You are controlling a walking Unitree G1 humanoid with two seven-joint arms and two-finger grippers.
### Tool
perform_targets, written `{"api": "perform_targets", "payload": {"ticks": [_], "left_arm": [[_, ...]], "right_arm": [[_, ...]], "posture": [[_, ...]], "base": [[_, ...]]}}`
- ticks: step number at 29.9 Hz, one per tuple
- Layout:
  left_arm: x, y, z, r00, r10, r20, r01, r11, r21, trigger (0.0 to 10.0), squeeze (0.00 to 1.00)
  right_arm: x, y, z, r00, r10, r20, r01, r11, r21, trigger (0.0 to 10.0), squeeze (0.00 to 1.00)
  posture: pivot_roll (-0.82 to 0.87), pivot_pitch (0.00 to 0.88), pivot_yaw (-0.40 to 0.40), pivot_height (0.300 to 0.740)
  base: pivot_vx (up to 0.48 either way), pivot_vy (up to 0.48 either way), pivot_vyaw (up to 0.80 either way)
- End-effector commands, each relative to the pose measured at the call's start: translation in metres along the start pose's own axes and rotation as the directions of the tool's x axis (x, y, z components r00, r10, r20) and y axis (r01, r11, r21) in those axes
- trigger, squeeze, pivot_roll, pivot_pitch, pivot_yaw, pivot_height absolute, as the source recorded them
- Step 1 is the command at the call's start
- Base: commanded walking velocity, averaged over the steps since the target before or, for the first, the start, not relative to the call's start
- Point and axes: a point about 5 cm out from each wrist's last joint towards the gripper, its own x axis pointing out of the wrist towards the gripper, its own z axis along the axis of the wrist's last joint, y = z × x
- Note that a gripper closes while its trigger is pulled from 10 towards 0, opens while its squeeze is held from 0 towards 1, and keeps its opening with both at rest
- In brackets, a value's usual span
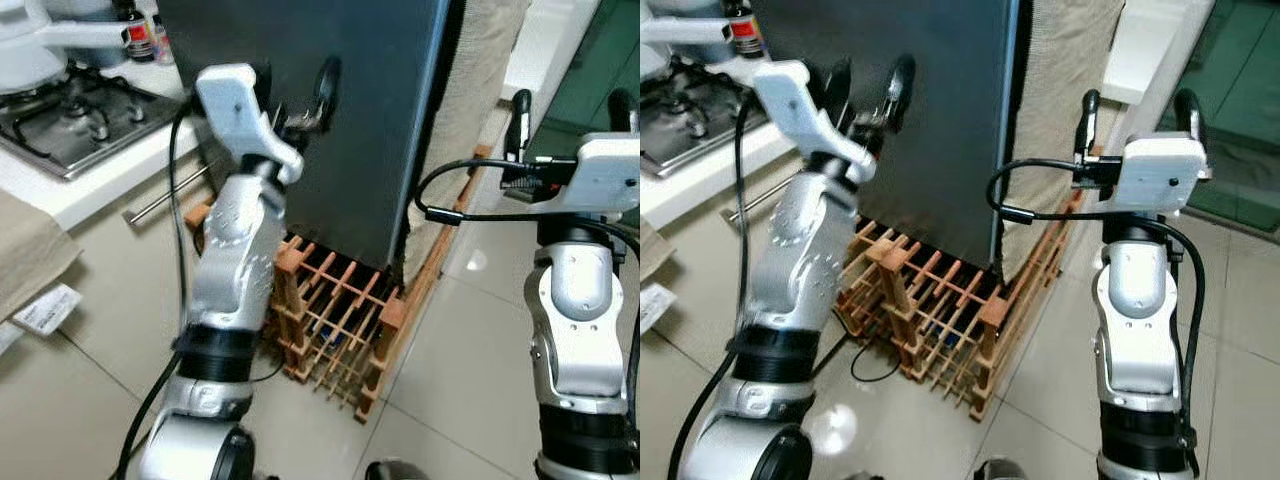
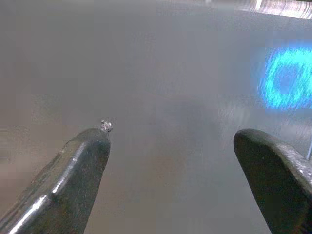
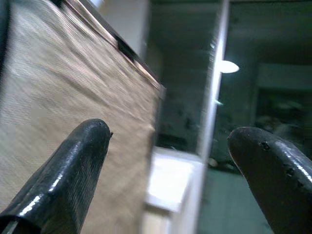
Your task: Restocking fridge
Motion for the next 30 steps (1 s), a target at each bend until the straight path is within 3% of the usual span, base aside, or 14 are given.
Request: {"api": "perform_targets", "payload": {"ticks": [1,2,4,11,16,21,30], "left_arm": [[-0.015,0.005,-0.012,0.997,-0.040,-0.073,0.041,0.999,0.018,10.0,0.00],[-0.034,0.017,-0.022,0.992,-0.010,-0.126,0.014,0.999,0.033,10.0,0.00],[-0.043,0.024,-0.024,0.991,0.034,-0.132,-0.028,0.999,0.043,10.0,0.00],[-0.049,0.024,-0.023,0.990,0.076,-0.116,-0.071,0.996,0.044,10.0,0.00],[-0.044,0.020,-0.022,0.990,0.071,-0.120,-0.067,0.997,0.042,10.0,0.00],[-0.019,0.010,-0.027,0.988,0.035,-0.153,-0.025,0.997,0.068,10.0,0.00],[-0.015,0.008,-0.024,0.985,0.060,-0.161,-0.057,0.998,0.028,10.0,0.00]], "right_arm": [[-0.007,-0.006,-0.004,0.999,-0.016,-0.034,0.016,1.000,0.008,10.0,0.27],[-0.015,-0.009,-0.010,0.997,-0.020,-0.070,0.020,1.000,0.002,10.0,0.26],[-0.017,-0.010,-0.013,0.996,-0.020,-0.082,0.020,1.000,-0.002,10.0,0.27],[-0.015,-0.004,-0.017,0.997,0.006,-0.083,-0.006,1.000,0.006,10.0,0.26],[-0.013,-0.001,-0.018,0.996,0.022,-0.084,-0.021,1.000,0.013,10.0,0.26],[-0.017,0.001,-0.034,0.988,0.026,-0.152,-0.022,0.999,0.024,10.0,0.27],[-0.022,0.006,-0.039,0.986,0.040,-0.161,-0.036,0.999,0.026,10.0,0.26]], "posture": [[-0.21,0.060,0.057,0.732],[-0.21,0.062,0.058,0.732],[-0.20,0.062,0.056,0.732],[-0.18,0.056,0.038,0.732],[-0.18,0.057,0.032,0.732],[-0.18,0.061,0.039,0.732],[-0.19,0.070,0.057,0.732]], "base": [[0.000,0.000,-0.80],[0.000,0.000,-0.80],[0.000,0.000,-0.80],[0.000,0.000,-0.34],[0.000,0.000,0.00],[0.000,0.000,-0.76],[0.000,0.000,-0.17]]}}
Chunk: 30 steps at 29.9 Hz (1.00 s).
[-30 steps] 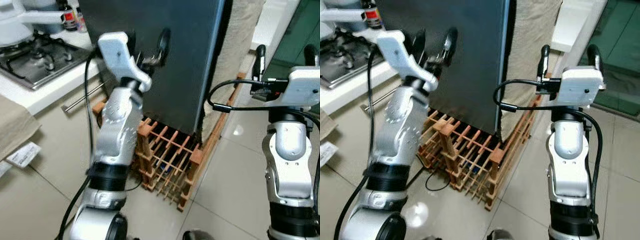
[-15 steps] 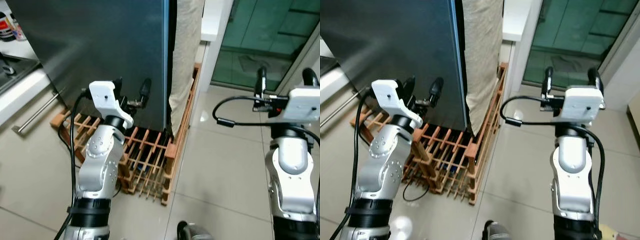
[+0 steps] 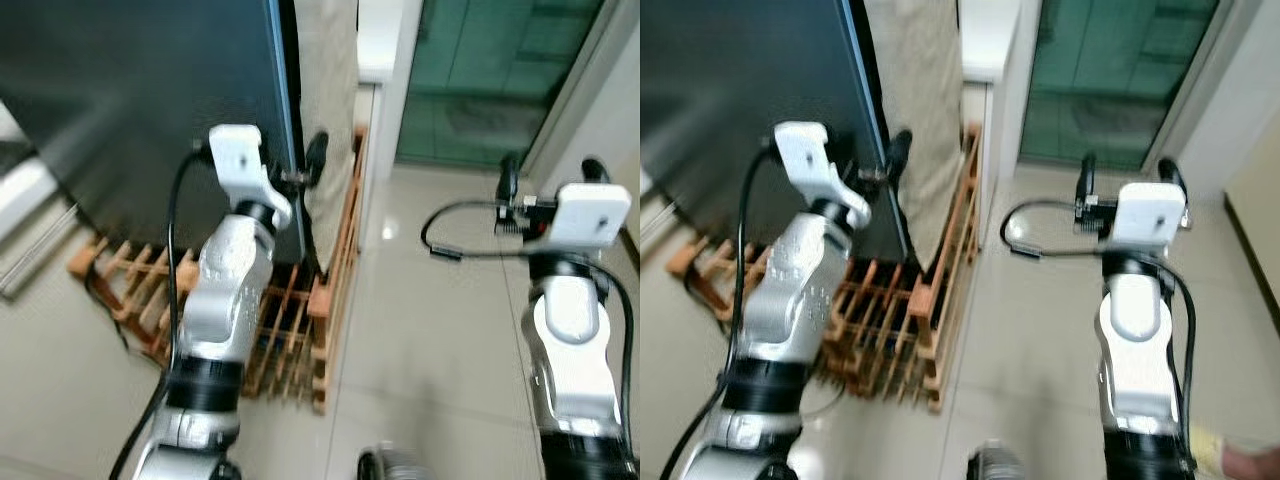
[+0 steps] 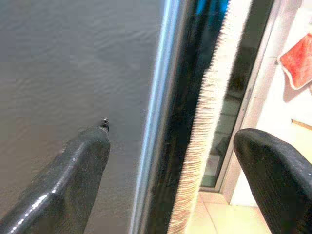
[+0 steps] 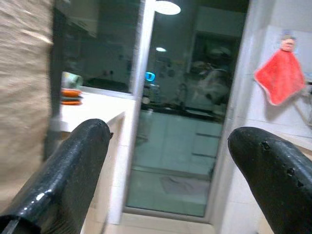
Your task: Restocking fridge
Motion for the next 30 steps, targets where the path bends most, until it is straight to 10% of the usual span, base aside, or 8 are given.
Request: {"api": "perform_targets", "payload": {"ticks": [1,9,30], "left_arm": [[-0.001,0.003,0.003,1.000,0.016,-0.007,-0.016,1.000,-0.004,10.0,0.00],[-0.020,-0.015,-0.009,0.983,-0.134,-0.122,0.137,0.991,0.013,10.0,0.00],[-0.013,0.005,0.005,0.998,0.000,-0.070,0.003,0.999,0.038,10.0,0.00]], "right_arm": [[-0.002,0.005,0.000,1.000,0.015,0.012,-0.015,1.000,0.012,10.0,0.26],[-0.004,0.005,-0.003,1.000,0.011,-0.002,-0.011,1.000,0.012,10.0,0.26],[-0.001,0.005,-0.007,1.000,0.002,-0.012,-0.002,1.000,0.014,10.0,0.27]], "posture": [[-0.19,0.073,0.059,0.732],[-0.18,0.081,0.061,0.732],[-0.17,0.078,0.066,0.732]], "base": [[0.000,0.000,0.00],[0.000,0.000,0.00],[0.000,-0.141,0.00]]}}
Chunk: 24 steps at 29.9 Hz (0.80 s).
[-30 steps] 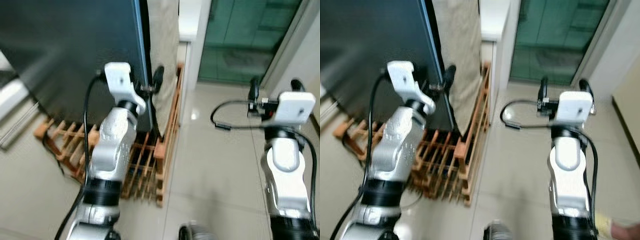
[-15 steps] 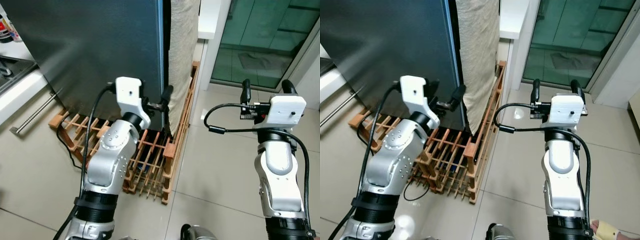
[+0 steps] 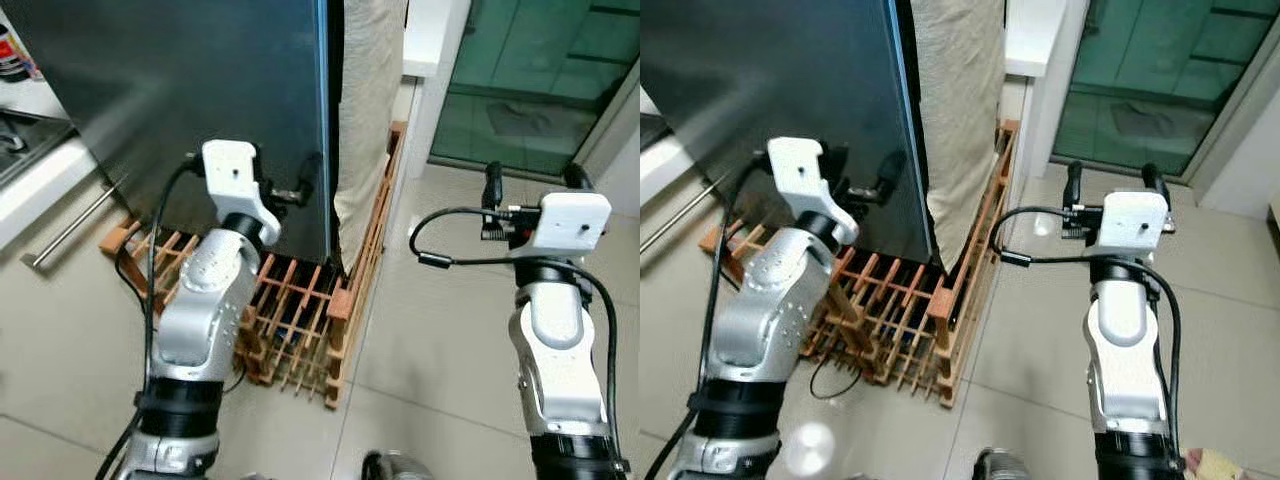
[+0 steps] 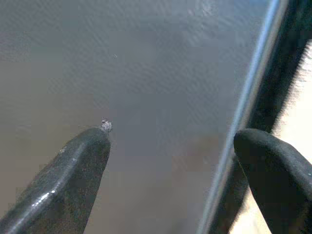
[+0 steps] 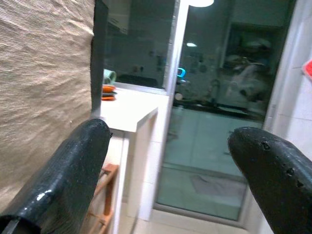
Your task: Restocking fridge
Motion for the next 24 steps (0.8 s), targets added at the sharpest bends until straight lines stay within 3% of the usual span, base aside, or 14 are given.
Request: {"api": "perform_targets", "payload": {"ticks": [1,14,24], "left_arm": [[0.003,-0.004,0.000,1.000,-0.009,-0.001,0.009,1.000,-0.008,10.0,0.00],[0.001,-0.002,-0.009,0.999,-0.034,-0.026,0.034,0.999,0.006,10.0,0.00],[0.015,-0.021,-0.005,0.995,-0.077,-0.055,0.071,0.992,-0.099,10.0,0.00]], "right_arm": [[0.000,-0.002,0.000,1.000,-0.007,0.004,0.007,1.000,-0.006,10.0,0.27],[-0.001,-0.004,-0.002,1.000,-0.015,-0.001,0.015,1.000,-0.007,10.0,0.26],[0.002,-0.003,0.000,1.000,-0.002,0.005,0.002,1.000,-0.011,10.0,0.26]], "posture": [[-0.17,0.078,0.066,0.732],[-0.17,0.077,0.066,0.732],[-0.19,0.086,0.058,0.732]], "base": [[0.000,0.000,0.00],[0.000,0.000,0.00],[0.000,0.000,0.00]]}}
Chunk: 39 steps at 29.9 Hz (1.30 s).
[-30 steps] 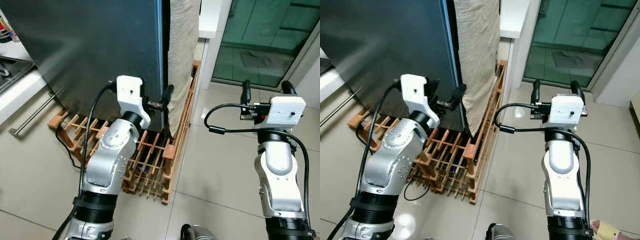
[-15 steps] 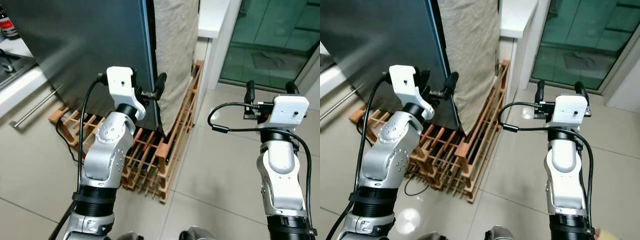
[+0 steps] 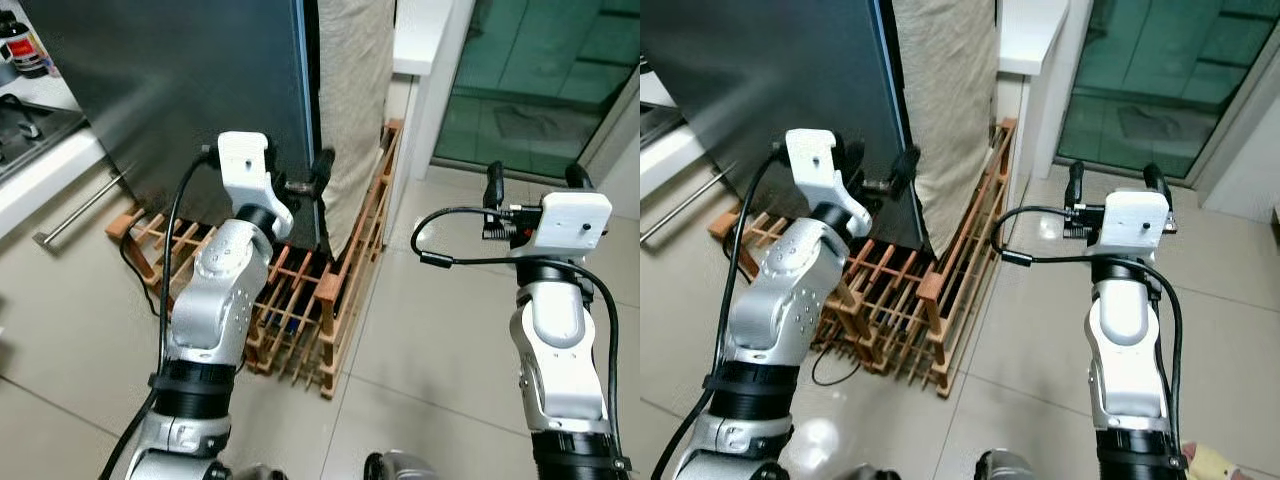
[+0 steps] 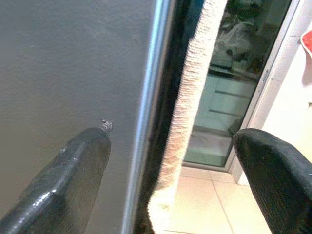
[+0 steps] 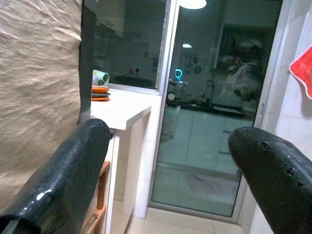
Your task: Restocking fridge
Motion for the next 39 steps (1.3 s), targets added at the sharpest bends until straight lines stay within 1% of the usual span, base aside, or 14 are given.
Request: {"api": "perform_targets", "payload": {"ticks": [1,4,7,9,14,17,23,25,26,28,29,33,36,39], "left_arm": [[0.003,-0.003,-0.002,1.000,-0.004,-0.027,0.003,1.000,-0.029,10.0,0.00],[0.005,-0.004,-0.006,0.999,0.007,-0.046,-0.010,0.998,-0.055,10.0,0.00],[0.013,-0.009,-0.013,0.997,0.008,-0.083,-0.017,0.994,-0.108,10.0,0.00],[0.018,-0.009,-0.014,0.996,0.010,-0.092,-0.021,0.994,-0.111,10.0,0.00],[0.026,-0.008,-0.014,0.996,0.028,-0.090,-0.038,0.992,-0.120,10.0,0.00],[0.028,-0.010,-0.013,0.996,0.019,-0.085,-0.030,0.992,-0.123,10.0,0.00],[0.036,-0.019,-0.007,0.999,-0.023,-0.048,0.015,0.986,-0.165,10.0,0.00],[0.037,-0.024,0.000,0.998,-0.053,-0.018,0.049,0.981,-0.188,10.0,0.00],[0.035,-0.030,0.005,0.996,-0.093,0.000,0.091,0.977,-0.195,10.0,0.00],[0.034,-0.032,0.006,0.995,-0.103,0.003,0.102,0.976,-0.191,10.0,0.00],[0.031,-0.035,0.006,0.992,-0.126,0.006,0.125,0.975,-0.182,10.0,0.00],[0.024,-0.039,0.000,0.987,-0.159,-0.019,0.154,0.973,-0.172,10.0,0.00],[0.023,-0.040,-0.002,0.986,-0.165,-0.027,0.158,0.971,-0.181,10.0,0.00],[0.024,-0.042,-0.005,0.985,-0.166,-0.037,0.158,0.974,-0.163,10.0,0.00]], "right_arm": [[0.002,0.001,0.002,1.000,0.009,0.010,-0.009,1.000,0.002,10.0,0.26],[0.002,0.001,0.001,1.000,0.008,0.008,-0.008,1.000,0.002,10.0,0.26],[0.002,0.001,0.001,1.000,0.005,0.005,-0.005,1.000,0.004,10.0,0.26],[0.001,0.001,0.001,1.000,0.002,0.006,-0.002,1.000,0.005,10.0,0.26],[0.001,0.000,0.001,1.000,-0.002,0.006,0.002,1.000,0.004,10.0,0.26],[0.000,-0.001,0.002,1.000,-0.004,0.006,0.004,1.000,0.002,10.0,0.26],[-0.002,-0.004,0.001,1.000,-0.015,0.001,0.015,1.000,-0.007,10.0,0.26],[-0.002,-0.004,0.001,1.000,-0.016,0.002,0.016,1.000,-0.008,10.0,0.26],[-0.002,-0.005,0.001,1.000,-0.018,0.002,0.018,1.000,-0.009,10.0,0.26],[-0.002,-0.005,0.001,1.000,-0.018,0.002,0.018,1.000,-0.009,10.0,0.26],[-0.002,-0.004,0.001,1.000,-0.018,0.001,0.018,1.000,-0.009,10.0,0.26],[-0.002,-0.004,0.001,1.000,-0.016,0.000,0.016,1.000,-0.009,10.0,0.26],[-0.002,-0.004,0.000,1.000,-0.015,-0.002,0.015,1.000,-0.009,10.0,0.26],[-0.001,-0.001,0.000,1.000,-0.011,-0.003,0.011,1.000,-0.006,10.0,0.26]], "posture": [[-0.19,0.084,0.057,0.732],[-0.19,0.083,0.058,0.732],[-0.19,0.081,0.061,0.732],[-0.20,0.080,0.064,0.732],[-0.20,0.081,0.066,0.732],[-0.21,0.082,0.067,0.732],[-0.22,0.084,0.069,0.732],[-0.22,0.084,0.069,0.732],[-0.22,0.085,0.070,0.732],[-0.22,0.085,0.070,0.732],[-0.22,0.085,0.069,0.732],[-0.21,0.085,0.067,0.732],[-0.21,0.086,0.064,0.732],[-0.21,0.087,0.059,0.732]], "base": [[0.000,0.000,0.00],[0.000,0.000,0.00],[0.000,0.000,0.00],[0.000,0.000,0.00],[0.000,0.000,0.00],[0.000,0.000,0.00],[0.000,0.000,0.00],[0.000,0.000,0.00],[0.000,0.000,0.00],[0.000,0.000,0.00],[0.000,0.000,0.00],[0.000,0.000,0.00],[0.000,0.000,0.00],[0.000,0.000,0.00]]}}
